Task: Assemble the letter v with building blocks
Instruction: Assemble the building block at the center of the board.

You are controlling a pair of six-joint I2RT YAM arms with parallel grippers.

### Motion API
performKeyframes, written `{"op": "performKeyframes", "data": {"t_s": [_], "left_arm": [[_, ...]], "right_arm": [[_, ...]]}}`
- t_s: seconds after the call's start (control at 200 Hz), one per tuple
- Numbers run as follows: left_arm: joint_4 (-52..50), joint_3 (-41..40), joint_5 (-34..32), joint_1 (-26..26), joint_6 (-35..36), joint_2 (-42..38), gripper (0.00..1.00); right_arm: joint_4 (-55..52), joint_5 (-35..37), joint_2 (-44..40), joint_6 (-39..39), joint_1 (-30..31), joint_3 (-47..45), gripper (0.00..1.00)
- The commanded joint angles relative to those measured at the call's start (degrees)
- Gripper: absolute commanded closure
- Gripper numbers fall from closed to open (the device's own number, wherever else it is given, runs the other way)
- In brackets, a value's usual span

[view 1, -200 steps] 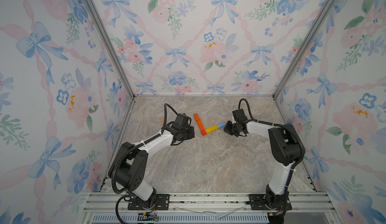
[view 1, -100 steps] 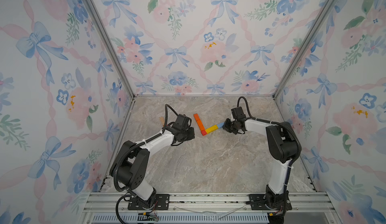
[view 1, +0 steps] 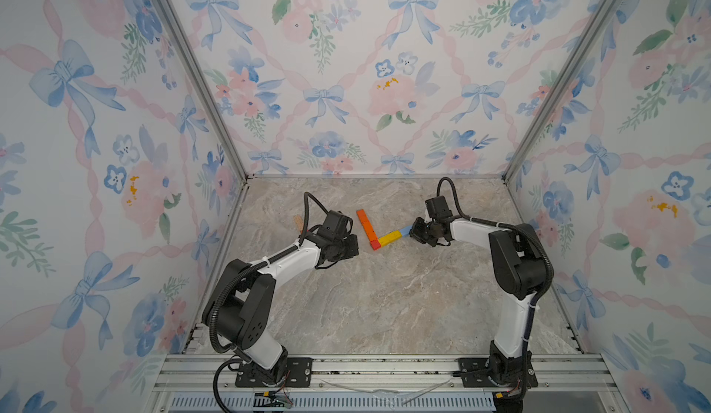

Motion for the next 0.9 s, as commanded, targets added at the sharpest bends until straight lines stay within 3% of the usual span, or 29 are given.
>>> {"op": "performKeyframes", "data": {"t_s": [0.0,0.895], "left_arm": [[-0.3,-0.6,0.8,0.4,-0.6,0.6,1.00],[-0.2,-1.1,0.8,0.4,-0.6,0.3,1.00]], "right_arm": [[-1.1,1.0,2.0,0.9,0.1,0.4,1.00],[0.6,-0.3,1.2,3.4,1.5,-1.9,1.00]]}}
